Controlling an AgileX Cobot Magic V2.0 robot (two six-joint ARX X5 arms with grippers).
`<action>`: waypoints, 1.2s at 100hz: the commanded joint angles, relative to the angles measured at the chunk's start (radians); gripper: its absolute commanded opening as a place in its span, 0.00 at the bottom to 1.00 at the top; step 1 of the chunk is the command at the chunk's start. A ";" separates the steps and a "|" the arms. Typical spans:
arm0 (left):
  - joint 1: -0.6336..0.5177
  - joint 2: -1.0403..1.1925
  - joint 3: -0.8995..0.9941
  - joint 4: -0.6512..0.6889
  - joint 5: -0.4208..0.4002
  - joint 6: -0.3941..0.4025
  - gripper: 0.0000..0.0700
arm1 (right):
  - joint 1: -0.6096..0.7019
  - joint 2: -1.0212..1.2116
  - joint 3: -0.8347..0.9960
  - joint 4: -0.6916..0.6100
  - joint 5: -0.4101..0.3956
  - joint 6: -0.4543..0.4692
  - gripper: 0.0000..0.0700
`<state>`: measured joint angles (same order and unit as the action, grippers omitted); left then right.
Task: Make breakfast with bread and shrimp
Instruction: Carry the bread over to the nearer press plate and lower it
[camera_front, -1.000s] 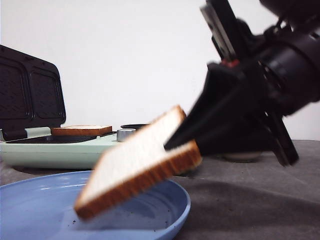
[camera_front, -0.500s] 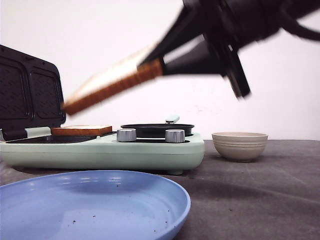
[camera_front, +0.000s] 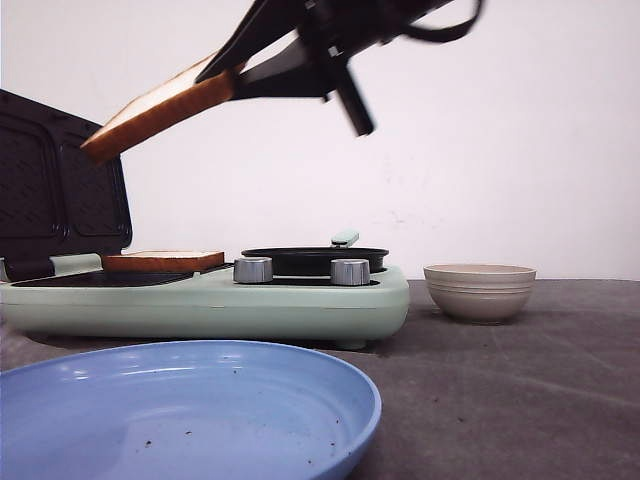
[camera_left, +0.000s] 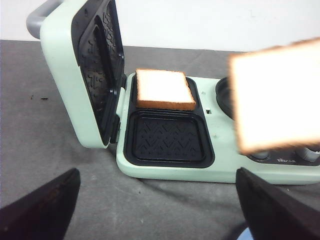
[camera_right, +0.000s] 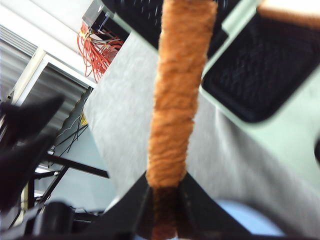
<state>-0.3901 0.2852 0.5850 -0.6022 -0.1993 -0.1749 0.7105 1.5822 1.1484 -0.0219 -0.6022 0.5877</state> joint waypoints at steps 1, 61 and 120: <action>-0.002 0.000 0.002 0.011 -0.008 0.004 0.79 | 0.007 0.067 0.063 0.006 -0.003 -0.011 0.00; -0.002 0.000 0.002 0.010 -0.021 0.002 0.79 | 0.043 0.448 0.382 0.074 0.008 0.110 0.00; -0.002 0.000 0.002 -0.008 -0.022 0.002 0.79 | 0.085 0.526 0.382 0.134 0.133 0.237 0.00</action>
<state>-0.3901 0.2852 0.5850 -0.6132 -0.2142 -0.1753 0.7834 2.0842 1.5047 0.1093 -0.4767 0.8131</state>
